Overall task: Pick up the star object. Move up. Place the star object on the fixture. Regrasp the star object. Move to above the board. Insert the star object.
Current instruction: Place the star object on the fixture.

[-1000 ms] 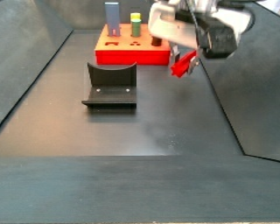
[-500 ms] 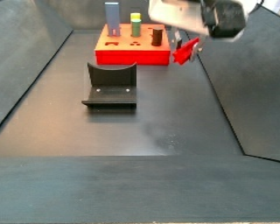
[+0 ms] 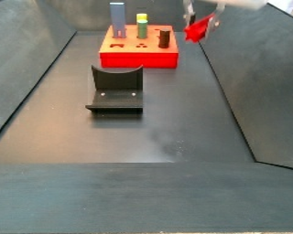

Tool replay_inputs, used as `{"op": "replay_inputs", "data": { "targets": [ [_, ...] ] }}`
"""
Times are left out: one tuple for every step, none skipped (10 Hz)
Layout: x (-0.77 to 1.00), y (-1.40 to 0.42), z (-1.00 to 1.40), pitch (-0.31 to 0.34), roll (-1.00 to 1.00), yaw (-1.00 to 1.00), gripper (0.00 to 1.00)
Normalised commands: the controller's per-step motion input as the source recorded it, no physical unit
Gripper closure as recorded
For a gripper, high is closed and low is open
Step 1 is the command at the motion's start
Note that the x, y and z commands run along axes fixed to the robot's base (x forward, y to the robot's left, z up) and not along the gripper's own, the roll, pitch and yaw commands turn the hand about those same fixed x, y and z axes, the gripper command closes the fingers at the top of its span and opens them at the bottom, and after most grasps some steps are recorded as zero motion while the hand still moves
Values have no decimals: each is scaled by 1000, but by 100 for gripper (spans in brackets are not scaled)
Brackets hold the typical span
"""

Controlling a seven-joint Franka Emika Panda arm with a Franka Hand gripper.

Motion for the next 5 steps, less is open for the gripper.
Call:
{"op": "replay_inputs", "data": {
  "targets": [
    [3, -7, 457, 68, -62, 1, 100],
    [9, -8, 296, 78, -68, -1, 100],
    [1000, 17, 141, 6, 51, 1000, 100],
    [1000, 17, 106, 14, 55, 1000, 100],
    [1000, 15, 96, 29, 64, 1000, 100]
  ]
}}
